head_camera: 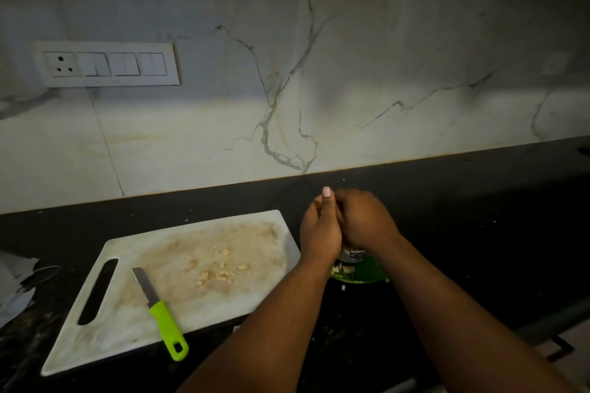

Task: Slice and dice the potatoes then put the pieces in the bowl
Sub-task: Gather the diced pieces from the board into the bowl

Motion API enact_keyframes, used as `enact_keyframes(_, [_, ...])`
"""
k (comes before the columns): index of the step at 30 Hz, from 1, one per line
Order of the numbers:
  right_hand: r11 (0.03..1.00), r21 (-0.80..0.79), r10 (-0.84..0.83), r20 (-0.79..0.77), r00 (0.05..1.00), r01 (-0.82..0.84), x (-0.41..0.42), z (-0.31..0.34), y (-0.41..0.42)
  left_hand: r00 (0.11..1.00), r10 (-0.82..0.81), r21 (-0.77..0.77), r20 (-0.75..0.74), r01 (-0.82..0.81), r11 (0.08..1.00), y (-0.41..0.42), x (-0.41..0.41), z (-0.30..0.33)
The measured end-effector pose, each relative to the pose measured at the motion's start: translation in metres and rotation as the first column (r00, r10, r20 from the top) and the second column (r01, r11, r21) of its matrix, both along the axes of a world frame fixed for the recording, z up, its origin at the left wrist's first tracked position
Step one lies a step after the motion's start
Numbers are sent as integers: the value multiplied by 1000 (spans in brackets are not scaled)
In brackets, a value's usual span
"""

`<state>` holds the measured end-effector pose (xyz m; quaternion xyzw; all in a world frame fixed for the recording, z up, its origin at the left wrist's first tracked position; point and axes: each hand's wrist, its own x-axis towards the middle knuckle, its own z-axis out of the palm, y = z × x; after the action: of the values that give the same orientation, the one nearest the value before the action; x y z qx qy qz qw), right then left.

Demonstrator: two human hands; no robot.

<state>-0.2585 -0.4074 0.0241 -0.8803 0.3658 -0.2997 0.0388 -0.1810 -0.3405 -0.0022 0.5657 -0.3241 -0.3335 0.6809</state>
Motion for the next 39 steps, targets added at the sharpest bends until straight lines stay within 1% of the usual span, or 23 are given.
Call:
enact_keyframes(2, [998,38,38,45,998,-40,1,-4,0,1000,-3,-29,17,4,1000,1,0,0])
enact_keyframes(5, [995,81,55,69,996,-61,2,-8,0,997,-33,-57,65,36,998,5,-2,2])
enact_keyframes(7, [993,85,71,89,994,-79,-1,-7,1,993,-51,-59,105,58,997,4,-3,3])
enact_keyframes(11, [993,67,86,132,987,-95,-2,-12,3,975,-151,-50,162,161,986,6,-1,6])
enact_keyframes(14, [993,60,88,181,979,-100,1,-17,2,974,-137,-55,180,149,987,5,2,5])
enact_keyframes(18, [997,74,14,270,963,-35,1,-21,2,967,-143,-58,213,158,986,4,3,3])
enact_keyframes(21, [994,80,42,317,947,-71,-2,-23,2,959,-150,-63,239,170,983,0,5,0])
enact_keyframes(25, [989,114,31,467,884,-96,-5,-19,6,974,-144,-99,173,163,982,-3,8,-3])
enact_keyframes(29, [978,182,-32,612,790,-101,-8,-17,7,993,-106,-136,50,112,984,-6,13,-7])
enact_keyframes(32, [970,216,-71,694,716,-113,-9,-17,5,995,-101,-142,-1,99,985,-6,13,-5])
enact_keyframes(36, [967,223,-94,756,648,-120,-12,-17,4,991,-133,-147,-34,127,981,-5,14,-2])
enact_keyframes(39, [967,230,-103,748,656,-110,-13,-18,6,975,-222,-153,3,220,963,-1,14,0])
